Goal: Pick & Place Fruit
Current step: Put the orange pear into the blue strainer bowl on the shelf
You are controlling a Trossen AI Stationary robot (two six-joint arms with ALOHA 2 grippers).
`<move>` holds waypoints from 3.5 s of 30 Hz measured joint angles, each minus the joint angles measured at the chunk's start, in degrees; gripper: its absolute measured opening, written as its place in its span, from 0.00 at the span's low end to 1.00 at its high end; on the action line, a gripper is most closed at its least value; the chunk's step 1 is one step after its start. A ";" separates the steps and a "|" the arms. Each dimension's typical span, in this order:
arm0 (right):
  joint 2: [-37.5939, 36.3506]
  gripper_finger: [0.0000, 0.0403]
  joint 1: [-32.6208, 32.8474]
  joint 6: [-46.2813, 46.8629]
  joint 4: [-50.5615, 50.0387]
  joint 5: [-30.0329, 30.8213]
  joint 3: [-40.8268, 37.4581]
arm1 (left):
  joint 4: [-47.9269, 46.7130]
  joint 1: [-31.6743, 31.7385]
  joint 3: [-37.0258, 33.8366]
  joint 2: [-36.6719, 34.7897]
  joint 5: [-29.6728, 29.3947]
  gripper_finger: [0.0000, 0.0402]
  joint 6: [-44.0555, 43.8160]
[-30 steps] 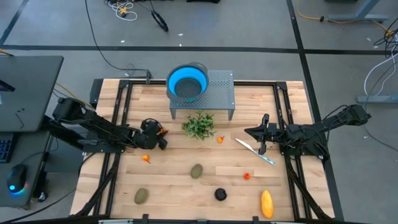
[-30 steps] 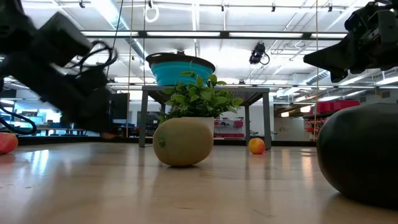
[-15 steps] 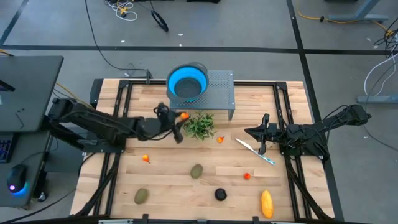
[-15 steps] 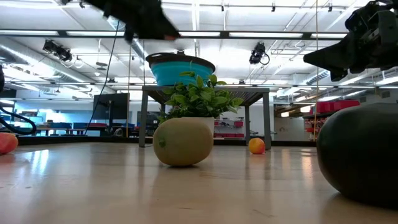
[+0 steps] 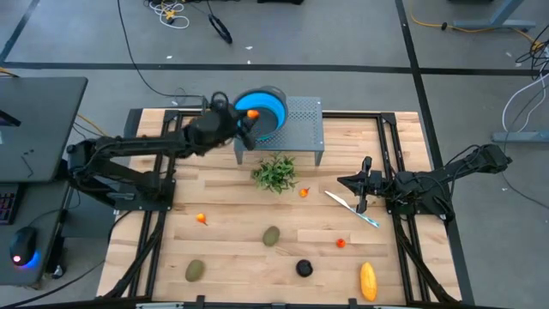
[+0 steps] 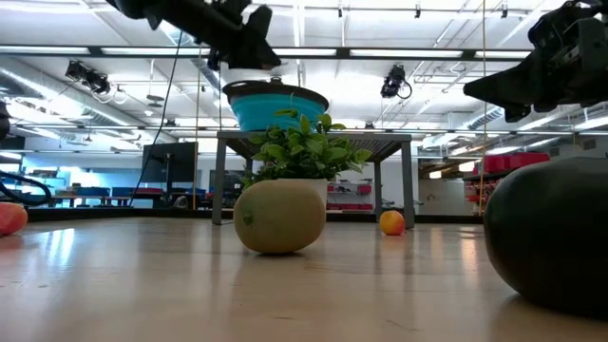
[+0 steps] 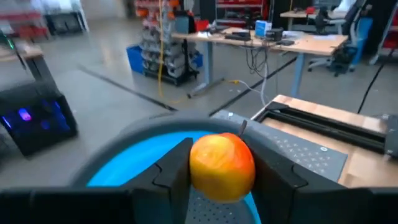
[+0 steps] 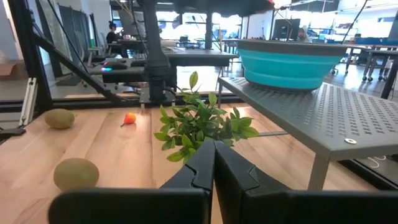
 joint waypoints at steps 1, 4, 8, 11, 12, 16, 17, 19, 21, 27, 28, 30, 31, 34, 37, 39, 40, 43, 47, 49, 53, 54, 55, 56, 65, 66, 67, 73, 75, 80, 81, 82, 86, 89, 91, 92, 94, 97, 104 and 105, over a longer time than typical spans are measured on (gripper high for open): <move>0.00 0.04 -0.02 0.00 0.01 0.00 0.00 | -0.63 1.13 0.00 0.00 1.74 0.39 -1.14; 0.00 0.04 0.00 -0.01 0.02 0.03 0.00 | -1.28 2.98 0.00 0.00 4.52 0.43 -1.99; 0.00 0.04 -0.01 -0.02 0.02 1.03 0.00 | -2.16 3.21 0.00 0.00 4.62 0.51 -1.98; 0.00 0.04 0.00 -0.02 0.02 1.03 0.00 | -2.39 2.71 0.00 0.00 4.54 0.56 -1.03; 0.00 0.04 -0.02 -0.02 0.02 1.01 0.00 | -2.47 2.46 0.00 0.00 4.52 0.58 -0.61; 0.00 0.04 0.00 0.00 0.02 0.97 0.00 | -2.89 0.74 0.00 -1.15 4.48 0.62 0.46; 0.00 0.04 0.00 -0.02 0.02 0.89 0.00 | -2.85 0.06 0.00 -1.73 4.45 0.63 0.52; 0.00 0.04 -0.02 -0.49 0.02 0.26 0.00 | -2.97 -1.60 0.00 -2.89 4.40 0.63 1.09; 0.00 0.04 -0.01 -0.98 0.02 -0.90 0.00 | -3.23 -3.71 0.00 -3.95 4.43 0.63 1.18; 0.00 0.04 -0.02 -1.07 0.02 -1.06 0.00 | -13.69 -10.87 0.00 -7.51 4.58 0.63 -2.16; 0.00 0.04 -0.02 -1.07 0.02 -1.05 0.00 | -16.99 -12.01 0.02 -8.21 4.54 0.63 -3.64; 0.00 0.04 -0.02 -1.07 0.02 -1.03 0.00 | -23.29 -14.17 0.00 -9.10 3.91 0.63 -7.29; 0.00 0.04 -0.02 -1.12 0.02 -1.04 0.00 | -26.51 -15.37 0.02 -9.41 3.40 0.63 -8.96; 0.00 0.04 -0.02 -1.53 0.02 -1.03 0.00 | -34.32 -19.28 0.01 -9.88 1.73 0.63 -13.84; 0.00 0.04 0.00 -1.53 0.02 -1.04 0.00 | -40.85 -23.54 0.00 -9.86 1.24 0.63 -17.60; 0.00 0.04 -0.02 -1.45 0.02 -1.03 0.00 | -44.31 -26.19 0.00 -9.85 1.79 0.63 -19.31; 0.00 0.04 -0.02 -1.41 0.02 -1.03 0.00 | -46.45 -27.36 0.00 -9.75 2.50 0.63 -20.54; 0.00 0.04 -0.02 -1.36 0.02 -1.03 0.00 | -52.43 -30.06 0.00 -9.60 7.14 0.63 -24.38; 0.00 0.04 -0.02 -1.33 0.02 -1.03 0.00 | -61.49 -32.83 0.02 -9.31 12.44 0.63 -31.10; 0.00 0.04 -0.02 -1.33 0.02 -1.06 0.00 | -65.23 -33.97 0.00 -8.92 13.08 0.63 -33.92; 0.00 0.04 -0.02 -1.29 0.02 -1.07 0.00 | -67.45 -35.76 -0.88 -8.45 13.22 0.63 -40.59; 0.00 0.04 -0.02 -0.97 0.02 -1.09 0.00 | -66.79 -35.90 -1.63 -8.48 13.31 0.63 -43.22; 0.00 0.04 -0.02 -0.88 0.02 -1.14 0.00 | -66.34 -36.02 -2.58 -8.36 13.42 0.63 -45.87; 0.02 0.04 -0.02 -0.85 -0.04 -1.12 0.00 | -66.53 -36.05 -3.60 -8.29 13.61 0.63 -48.64; 0.37 0.04 -0.02 -0.85 -0.16 -1.11 0.00 | -65.24 -36.18 -12.18 -8.35 20.06 0.63 -63.27; 0.37 0.04 -0.02 -0.87 -0.16 -1.11 0.00 | -65.27 -36.18 -12.62 -8.35 20.44 0.63 -64.14; 0.37 0.04 -0.02 -0.86 -0.12 -1.11 0.00 | -65.15 -36.18 -12.94 -8.35 20.92 0.63 -64.77; 0.37 0.04 -0.02 -3.47 -0.03 -1.07 0.00 | -61.53 -37.10 -14.98 -8.35 21.37 0.63 -69.03; 0.37 0.04 -0.02 -5.29 0.00 -1.06 0.00 | -58.89 -37.62 -16.83 -8.35 22.03 0.64 -71.49; 0.37 0.04 -0.03 -10.24 1.03 -0.96 0.00 | -55.78 -38.55 -20.24 -8.35 25.96 0.67 -76.71; 0.37 0.04 -0.04 -11.11 1.38 -0.96 0.00 | -55.79 -38.81 -20.35 -8.35 26.22 0.68 -77.45; 0.35 0.04 -0.04 -11.90 1.64 -0.94 0.00 | -55.69 -39.00 -20.35 -8.35 26.39 0.69 -77.80; 0.35 0.04 -0.04 -14.44 2.36 -0.94 0.00 | -54.85 -39.11 -20.35 -8.35 26.31 0.73 -79.52; 0.35 0.04 -0.04 -15.08 2.40 -0.96 0.00 | -54.88 -39.23 -20.35 -8.35 25.74 0.76 -80.95; 0.35 0.04 -0.04 -15.06 2.40 -0.96 0.00 | -54.76 -39.59 -20.35 -8.35 25.28 0.76 -81.90; 0.35 0.04 -0.04 -15.08 2.38 -0.96 0.00 | -54.72 -39.74 -20.35 -8.35 25.20 0.77 -82.14; 0.35 0.04 -0.04 -15.06 2.29 -0.96 -0.01 | -54.72 -40.01 -20.37 -8.35 24.74 0.77 -82.84; 0.35 0.04 -0.04 -15.08 2.16 -0.96 0.00 | -54.77 -40.38 -20.78 -8.35 23.60 0.77 -84.04; 0.35 0.04 -0.04 -15.06 2.15 -0.97 0.00 | -54.30 -41.56 -21.59 -8.35 22.91 0.77 -85.37; 0.35 0.04 -0.04 -15.06 2.14 -0.96 0.00 | -53.76 -41.88 -21.59 -8.35 22.47 0.77 -85.41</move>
